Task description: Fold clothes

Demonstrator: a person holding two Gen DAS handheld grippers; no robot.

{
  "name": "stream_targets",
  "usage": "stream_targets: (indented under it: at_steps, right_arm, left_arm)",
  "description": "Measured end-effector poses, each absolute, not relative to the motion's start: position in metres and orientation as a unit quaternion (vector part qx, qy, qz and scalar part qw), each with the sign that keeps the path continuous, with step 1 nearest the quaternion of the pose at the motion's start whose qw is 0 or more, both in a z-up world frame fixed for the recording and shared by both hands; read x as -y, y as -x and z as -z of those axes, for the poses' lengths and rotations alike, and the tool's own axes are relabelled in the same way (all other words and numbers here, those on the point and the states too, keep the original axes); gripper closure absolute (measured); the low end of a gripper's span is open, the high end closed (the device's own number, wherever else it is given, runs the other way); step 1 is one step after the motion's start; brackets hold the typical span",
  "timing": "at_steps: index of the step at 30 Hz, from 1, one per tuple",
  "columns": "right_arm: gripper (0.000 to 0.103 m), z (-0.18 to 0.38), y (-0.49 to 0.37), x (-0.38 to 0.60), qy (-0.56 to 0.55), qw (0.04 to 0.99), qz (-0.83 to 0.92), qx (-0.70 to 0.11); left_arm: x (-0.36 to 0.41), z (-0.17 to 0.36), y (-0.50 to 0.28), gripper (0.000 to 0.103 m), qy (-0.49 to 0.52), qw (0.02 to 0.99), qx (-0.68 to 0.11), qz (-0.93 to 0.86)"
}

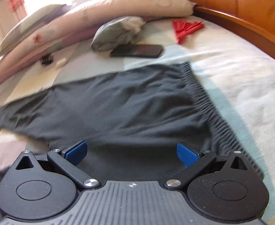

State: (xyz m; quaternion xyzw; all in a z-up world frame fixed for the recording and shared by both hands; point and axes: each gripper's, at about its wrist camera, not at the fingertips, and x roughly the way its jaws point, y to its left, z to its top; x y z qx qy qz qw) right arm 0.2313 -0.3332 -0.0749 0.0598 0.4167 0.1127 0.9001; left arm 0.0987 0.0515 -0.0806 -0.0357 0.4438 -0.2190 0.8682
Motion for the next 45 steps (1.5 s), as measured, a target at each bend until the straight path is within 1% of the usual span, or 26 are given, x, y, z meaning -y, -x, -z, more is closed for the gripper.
stream_targets:
  at_steps: [2, 6, 8, 11, 13, 16, 17, 19, 21, 23, 25, 28, 32, 34, 37, 40, 43, 45]
  right_arm:
    - [0.000, 0.079, -0.230, 0.328, -0.054, 0.897, -0.124, -0.422]
    - [0.000, 0.085, -0.250, 0.334, -0.056, 0.905, -0.107, -0.407]
    - [0.000, 0.079, -0.260, 0.338, -0.074, 0.901, -0.083, -0.420]
    - [0.000, 0.064, -0.262, 0.338, -0.103, 0.904, -0.110, -0.400]
    - [0.000, 0.061, -0.270, 0.329, -0.100, 0.902, -0.136, -0.398]
    - [0.000, 0.076, -0.291, 0.319, -0.090, 0.894, -0.147, -0.414]
    - [0.000, 0.083, -0.298, 0.319, -0.083, 0.893, -0.138, -0.421]
    - [0.000, 0.088, -0.303, 0.321, -0.064, 0.908, -0.125, -0.394]
    - [0.000, 0.089, -0.313, 0.325, -0.044, 0.913, -0.094, -0.395]
    - [0.000, 0.086, -0.320, 0.332, -0.057, 0.909, -0.080, -0.404]
    - [0.000, 0.076, -0.315, 0.333, -0.070, 0.904, -0.073, -0.416]
    - [0.000, 0.061, -0.284, 0.322, -0.045, 0.904, -0.100, -0.414]
    - [0.000, 0.060, -0.233, 0.302, 0.007, 0.908, -0.120, -0.402]
    - [0.000, 0.067, -0.216, 0.292, 0.035, 0.908, -0.114, -0.401]
    - [0.000, 0.078, -0.201, 0.284, 0.044, 0.907, -0.101, -0.406]
    - [0.000, 0.087, -0.195, 0.284, 0.021, 0.898, -0.107, -0.426]
    - [0.000, 0.091, -0.189, 0.281, 0.032, 0.900, -0.102, -0.422]
    - [0.000, 0.093, -0.188, 0.281, 0.034, 0.901, -0.104, -0.420]
  left_arm:
    - [-0.051, 0.080, -0.099, 0.001, 0.035, 0.868, -0.444, 0.218]
    - [-0.053, 0.078, -0.097, 0.001, 0.046, 0.870, -0.444, 0.210]
    - [-0.056, 0.074, -0.095, 0.001, 0.053, 0.871, -0.442, 0.206]
    - [-0.057, 0.068, -0.096, 0.001, 0.048, 0.878, -0.434, 0.198]
    - [-0.056, 0.065, -0.099, 0.001, 0.041, 0.880, -0.431, 0.194]
    - [-0.054, 0.060, -0.101, 0.001, 0.035, 0.883, -0.427, 0.191]
    - [-0.055, 0.059, -0.101, 0.001, 0.033, 0.885, -0.426, 0.187]
    - [-0.059, 0.057, -0.100, 0.001, 0.033, 0.886, -0.426, 0.182]
    - [-0.064, 0.054, -0.099, 0.001, 0.032, 0.886, -0.426, 0.177]
    - [-0.069, 0.050, -0.103, 0.001, 0.025, 0.888, -0.425, 0.171]
    - [-0.075, 0.044, -0.112, 0.001, 0.010, 0.892, -0.421, 0.164]
    - [-0.082, 0.029, -0.140, 0.001, -0.014, 0.900, -0.408, 0.155]
    - [-0.082, 0.023, -0.197, 0.001, -0.028, 0.907, -0.391, 0.154]
    - [-0.074, 0.027, -0.230, 0.001, -0.036, 0.907, -0.392, 0.151]
    - [-0.058, 0.046, -0.270, 0.001, -0.055, 0.906, -0.394, 0.147]
    - [-0.046, 0.067, -0.302, 0.001, -0.060, 0.902, -0.405, 0.134]
    - [-0.047, 0.088, -0.312, 0.002, -0.040, 0.892, -0.435, 0.117]
    - [-0.049, 0.094, -0.298, 0.001, -0.057, 0.896, -0.424, 0.122]
